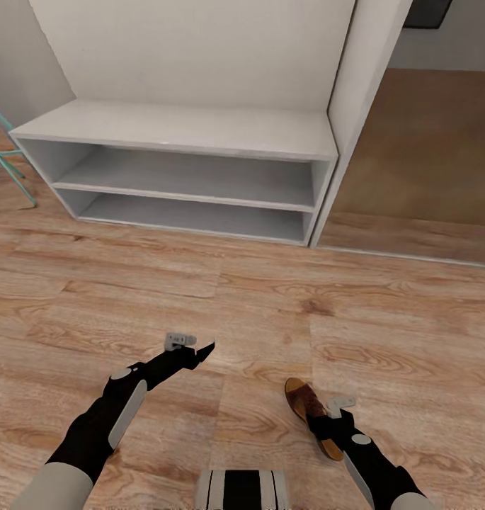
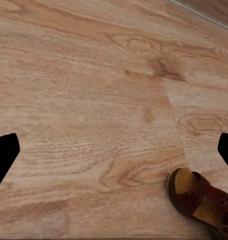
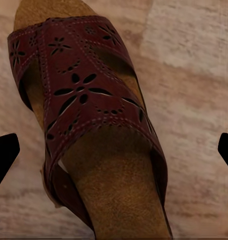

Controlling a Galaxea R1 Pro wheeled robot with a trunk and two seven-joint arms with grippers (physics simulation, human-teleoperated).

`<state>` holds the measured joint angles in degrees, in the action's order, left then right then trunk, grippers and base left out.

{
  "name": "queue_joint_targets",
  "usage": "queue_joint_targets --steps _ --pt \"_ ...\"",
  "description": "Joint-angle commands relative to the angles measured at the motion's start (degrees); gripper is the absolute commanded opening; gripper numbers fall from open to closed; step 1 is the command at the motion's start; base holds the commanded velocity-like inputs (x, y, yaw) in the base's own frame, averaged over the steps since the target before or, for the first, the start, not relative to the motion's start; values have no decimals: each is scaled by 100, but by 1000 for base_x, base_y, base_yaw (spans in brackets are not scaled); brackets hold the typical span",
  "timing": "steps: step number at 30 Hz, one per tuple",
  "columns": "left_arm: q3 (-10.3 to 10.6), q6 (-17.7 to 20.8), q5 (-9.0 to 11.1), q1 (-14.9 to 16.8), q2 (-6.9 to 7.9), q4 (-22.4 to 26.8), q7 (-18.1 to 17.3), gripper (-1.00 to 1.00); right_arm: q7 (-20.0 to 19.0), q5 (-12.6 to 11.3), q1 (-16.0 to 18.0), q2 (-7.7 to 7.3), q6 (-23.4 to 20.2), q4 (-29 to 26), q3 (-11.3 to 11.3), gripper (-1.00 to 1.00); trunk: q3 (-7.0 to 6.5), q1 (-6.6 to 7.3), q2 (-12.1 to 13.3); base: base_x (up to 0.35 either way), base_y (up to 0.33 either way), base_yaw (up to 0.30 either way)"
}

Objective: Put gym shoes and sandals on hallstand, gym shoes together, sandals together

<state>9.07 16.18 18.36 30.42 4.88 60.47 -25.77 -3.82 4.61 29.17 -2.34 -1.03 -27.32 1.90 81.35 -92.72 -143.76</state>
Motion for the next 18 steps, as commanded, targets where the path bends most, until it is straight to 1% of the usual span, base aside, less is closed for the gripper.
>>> queue_joint_targets --steps 1,5,18 --pt "7 52 62 2 4 6 2 100 -5 49 1 -3 -11 -9 12 100 36 -1 -3 0 0 0" --pt "7 52 62 5 4 6 2 100 -5 49 1 -3 -11 -16 12 100 161 -11 -8 0 0 0" --pt "7 52 63 4 12 9 2 100 -10 63 1 -28 7 12 12 100 195 -11 -8 0 0 0"
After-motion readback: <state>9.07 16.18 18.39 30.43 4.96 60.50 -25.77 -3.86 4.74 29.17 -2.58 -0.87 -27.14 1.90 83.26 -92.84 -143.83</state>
